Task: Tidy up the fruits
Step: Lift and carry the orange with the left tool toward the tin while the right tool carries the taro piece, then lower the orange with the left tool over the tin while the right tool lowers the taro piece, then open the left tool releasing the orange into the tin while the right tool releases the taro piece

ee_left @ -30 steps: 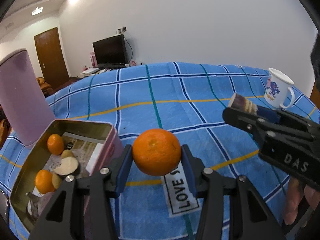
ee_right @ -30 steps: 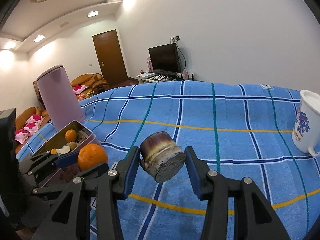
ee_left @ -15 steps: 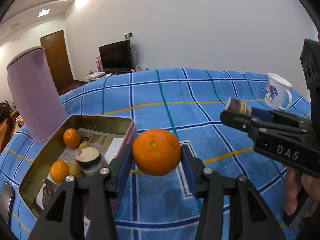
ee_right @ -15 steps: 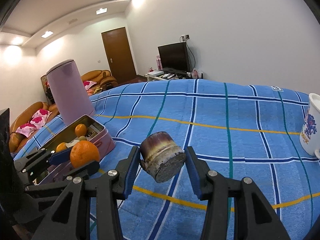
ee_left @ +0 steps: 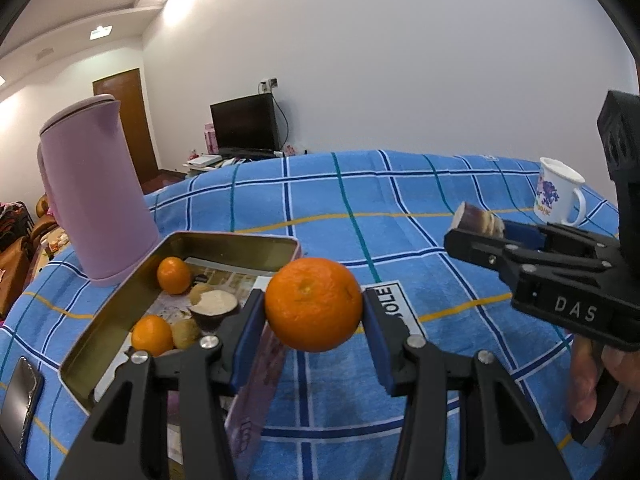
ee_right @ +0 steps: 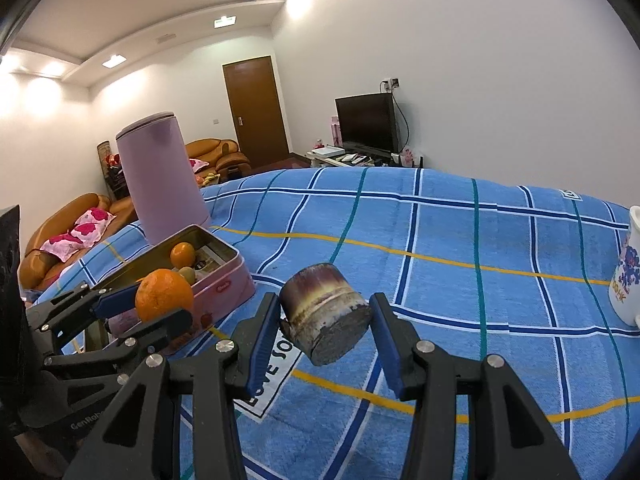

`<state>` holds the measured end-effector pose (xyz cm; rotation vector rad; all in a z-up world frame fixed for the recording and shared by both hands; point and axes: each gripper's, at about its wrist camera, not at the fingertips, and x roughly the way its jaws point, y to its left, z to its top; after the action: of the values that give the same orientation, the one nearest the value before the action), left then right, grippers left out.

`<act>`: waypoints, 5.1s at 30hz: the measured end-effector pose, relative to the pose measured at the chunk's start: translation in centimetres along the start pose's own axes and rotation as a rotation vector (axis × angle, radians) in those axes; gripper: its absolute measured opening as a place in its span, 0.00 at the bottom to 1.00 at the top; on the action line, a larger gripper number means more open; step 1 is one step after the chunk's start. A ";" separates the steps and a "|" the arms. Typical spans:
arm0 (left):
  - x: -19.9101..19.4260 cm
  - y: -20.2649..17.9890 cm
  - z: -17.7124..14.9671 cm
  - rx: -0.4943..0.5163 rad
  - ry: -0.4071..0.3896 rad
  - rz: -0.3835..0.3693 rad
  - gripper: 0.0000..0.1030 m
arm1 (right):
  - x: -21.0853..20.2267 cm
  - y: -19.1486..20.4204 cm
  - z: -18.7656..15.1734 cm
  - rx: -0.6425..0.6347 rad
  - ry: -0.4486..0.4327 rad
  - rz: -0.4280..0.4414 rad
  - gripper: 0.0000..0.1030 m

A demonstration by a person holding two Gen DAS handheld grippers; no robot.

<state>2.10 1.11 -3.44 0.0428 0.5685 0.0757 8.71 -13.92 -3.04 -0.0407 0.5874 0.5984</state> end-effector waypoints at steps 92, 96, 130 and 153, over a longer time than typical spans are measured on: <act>1.0 13.3 0.3 -0.112 0.029 0.159 0.49 | 9.0 12.7 3.6 -0.140 0.065 0.112 0.47; 1.2 13.1 0.3 -0.107 0.035 0.159 0.49 | 9.0 12.7 3.5 -0.137 0.066 0.110 0.47; 2.5 12.3 -0.5 -0.087 0.069 0.179 0.50 | 10.0 13.1 2.5 -0.166 0.115 0.105 0.47; -0.3 12.0 -0.8 -0.093 -0.062 0.232 0.80 | 7.1 11.7 2.0 -0.124 -0.012 0.024 0.67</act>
<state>0.72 13.04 -3.18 0.0202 0.4954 0.3254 8.11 -0.09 -3.56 -0.1468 0.5387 0.6581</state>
